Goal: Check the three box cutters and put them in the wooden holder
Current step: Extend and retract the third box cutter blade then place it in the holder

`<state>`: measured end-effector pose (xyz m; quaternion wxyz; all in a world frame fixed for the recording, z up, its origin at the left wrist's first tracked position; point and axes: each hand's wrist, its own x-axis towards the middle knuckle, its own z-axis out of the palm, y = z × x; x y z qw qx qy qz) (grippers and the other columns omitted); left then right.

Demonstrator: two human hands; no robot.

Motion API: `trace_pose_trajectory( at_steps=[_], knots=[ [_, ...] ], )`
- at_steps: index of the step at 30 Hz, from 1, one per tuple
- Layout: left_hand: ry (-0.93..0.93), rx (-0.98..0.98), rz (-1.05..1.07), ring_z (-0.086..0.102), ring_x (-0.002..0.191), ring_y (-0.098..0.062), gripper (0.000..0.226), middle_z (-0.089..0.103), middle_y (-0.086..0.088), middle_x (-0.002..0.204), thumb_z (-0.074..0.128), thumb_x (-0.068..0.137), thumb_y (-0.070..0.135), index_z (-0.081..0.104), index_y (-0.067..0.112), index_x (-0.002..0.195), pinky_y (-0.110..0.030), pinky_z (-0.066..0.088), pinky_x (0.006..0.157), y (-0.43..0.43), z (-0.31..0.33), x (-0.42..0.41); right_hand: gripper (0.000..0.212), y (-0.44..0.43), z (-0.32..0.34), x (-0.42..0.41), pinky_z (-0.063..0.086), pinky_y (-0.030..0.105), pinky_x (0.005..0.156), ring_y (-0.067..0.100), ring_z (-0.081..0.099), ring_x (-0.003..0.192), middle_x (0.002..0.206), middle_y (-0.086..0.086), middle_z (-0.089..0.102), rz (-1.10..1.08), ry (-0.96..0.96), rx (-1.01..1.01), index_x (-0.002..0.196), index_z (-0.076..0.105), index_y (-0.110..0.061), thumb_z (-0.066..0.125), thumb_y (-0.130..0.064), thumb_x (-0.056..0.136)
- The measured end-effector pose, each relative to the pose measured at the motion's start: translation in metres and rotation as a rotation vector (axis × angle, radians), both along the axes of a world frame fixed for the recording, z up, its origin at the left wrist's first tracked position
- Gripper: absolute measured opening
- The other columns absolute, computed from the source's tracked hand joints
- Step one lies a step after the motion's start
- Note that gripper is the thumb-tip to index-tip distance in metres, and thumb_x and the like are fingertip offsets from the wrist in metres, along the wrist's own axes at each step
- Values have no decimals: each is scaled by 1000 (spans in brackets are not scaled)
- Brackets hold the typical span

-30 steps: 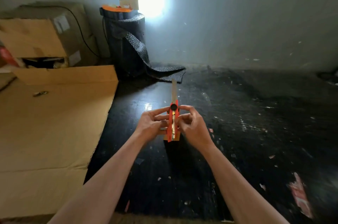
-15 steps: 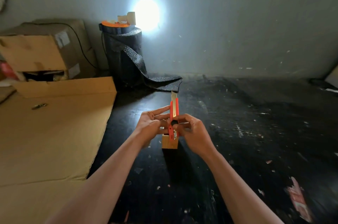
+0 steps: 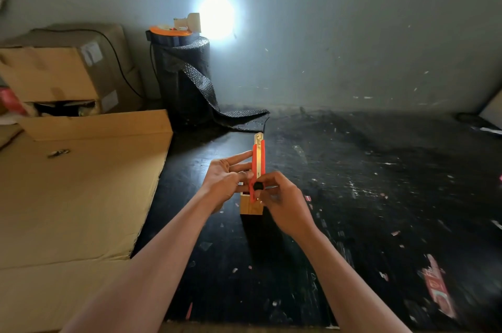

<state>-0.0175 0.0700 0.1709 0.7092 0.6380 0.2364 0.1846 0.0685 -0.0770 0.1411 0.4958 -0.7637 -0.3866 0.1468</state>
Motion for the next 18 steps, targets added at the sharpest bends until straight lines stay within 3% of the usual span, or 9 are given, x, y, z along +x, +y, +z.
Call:
trace_pose_trajectory(
  at_steps=[3, 6, 9, 13, 15, 18],
  knots=[
    [-4, 23, 1, 80, 96, -23, 54, 82, -3, 108, 61, 91, -17, 67, 17, 133, -38, 66, 76, -2, 1, 0, 27, -1, 5, -3, 59, 23, 77, 2, 68, 92, 100, -17, 68, -20, 19, 32, 109, 57, -30, 75, -22, 92],
    [-17, 18, 1, 81, 93, -23, 53, 82, -1, 103, 61, 92, -17, 67, 16, 133, -36, 66, 73, -2, 5, -1, 36, -5, 7, -5, 50, 9, 71, -9, 62, 91, 106, -22, 64, 24, -41, 16, 121, 59, -36, 72, -15, 95],
    [-11, 16, 15, 81, 93, -22, 53, 82, -3, 107, 64, 91, -14, 66, 16, 134, -34, 65, 73, -1, 5, -1, 37, -5, 6, -6, 51, 10, 76, -3, 63, 94, 108, -21, 64, 16, -85, 12, 115, 62, -37, 69, -6, 96],
    [-11, 33, 20, 80, 94, -21, 53, 81, -4, 111, 63, 92, -15, 66, 17, 134, -35, 65, 74, -4, 3, 0, 26, -2, 6, -7, 55, 16, 68, 0, 68, 88, 96, -20, 67, -53, 3, 49, 102, 56, -34, 76, -21, 91],
    [-12, 34, 17, 81, 92, -19, 54, 82, 2, 103, 62, 92, -16, 67, 17, 134, -31, 64, 69, -4, 4, -1, 28, -3, 6, -6, 57, 18, 72, 0, 69, 91, 102, -17, 69, -33, 1, 44, 108, 57, -34, 76, -22, 92],
    [-22, 25, 23, 81, 90, -17, 52, 82, 4, 99, 62, 92, -15, 66, 16, 134, -28, 64, 67, -3, 6, -1, 38, -4, 6, -4, 60, 26, 86, 1, 65, 98, 113, -17, 66, 19, -53, 5, 123, 62, -35, 67, -8, 96]
  ],
)
